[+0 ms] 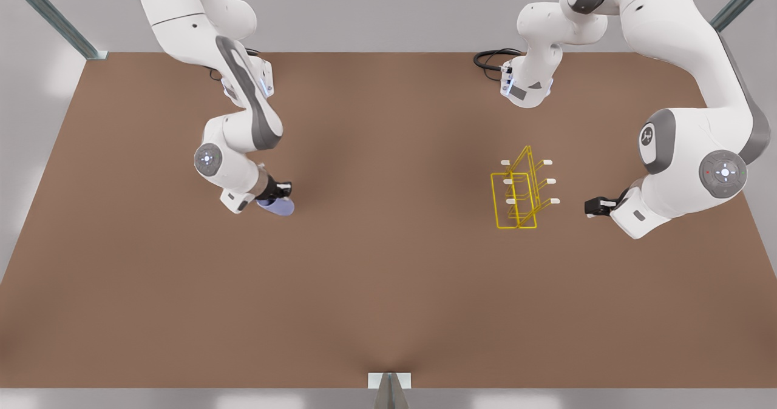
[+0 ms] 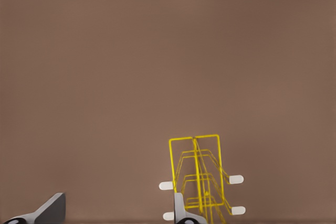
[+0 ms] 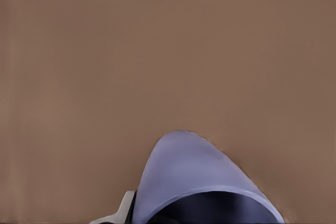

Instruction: Place the cup on the cup holder

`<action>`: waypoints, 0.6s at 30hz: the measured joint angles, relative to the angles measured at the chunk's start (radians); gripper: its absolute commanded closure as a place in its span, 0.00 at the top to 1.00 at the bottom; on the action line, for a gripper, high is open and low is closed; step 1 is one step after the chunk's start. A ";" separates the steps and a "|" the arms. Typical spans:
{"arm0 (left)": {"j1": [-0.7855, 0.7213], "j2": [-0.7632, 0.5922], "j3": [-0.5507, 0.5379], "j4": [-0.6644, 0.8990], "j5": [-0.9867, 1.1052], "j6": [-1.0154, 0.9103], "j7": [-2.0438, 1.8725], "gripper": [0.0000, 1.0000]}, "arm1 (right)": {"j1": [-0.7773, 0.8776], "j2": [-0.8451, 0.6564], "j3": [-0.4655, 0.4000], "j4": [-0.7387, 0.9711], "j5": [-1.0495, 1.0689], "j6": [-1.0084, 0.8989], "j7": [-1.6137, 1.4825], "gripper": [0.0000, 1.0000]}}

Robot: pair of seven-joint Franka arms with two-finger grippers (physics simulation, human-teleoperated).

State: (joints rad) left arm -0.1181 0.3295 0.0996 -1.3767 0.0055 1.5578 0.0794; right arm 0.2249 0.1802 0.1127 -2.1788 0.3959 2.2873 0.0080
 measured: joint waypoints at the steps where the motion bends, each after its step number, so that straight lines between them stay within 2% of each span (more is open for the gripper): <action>1: 0.000 0.000 0.000 0.000 0.000 0.000 0.000 1.00 | -0.002 0.020 0.002 0.023 0.068 -0.017 -0.014 0.21; 7: -0.002 0.001 0.000 0.000 0.000 0.002 -0.001 1.00 | 0.041 0.152 0.008 0.101 0.467 -0.076 -0.129 0.21; 9: -0.002 0.003 0.000 0.000 0.000 0.003 -0.001 1.00 | 0.056 0.197 0.038 0.152 0.581 -0.086 -0.166 0.21; 18: -0.003 0.010 0.000 0.000 0.000 0.010 -0.002 1.00 | 0.140 0.466 0.085 0.400 0.976 -0.107 -0.334 0.21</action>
State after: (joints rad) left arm -0.1210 0.3390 0.0996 -1.3765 0.0054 1.5683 0.0778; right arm 0.3649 0.6462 0.1976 -1.7784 1.3722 2.1805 -0.3261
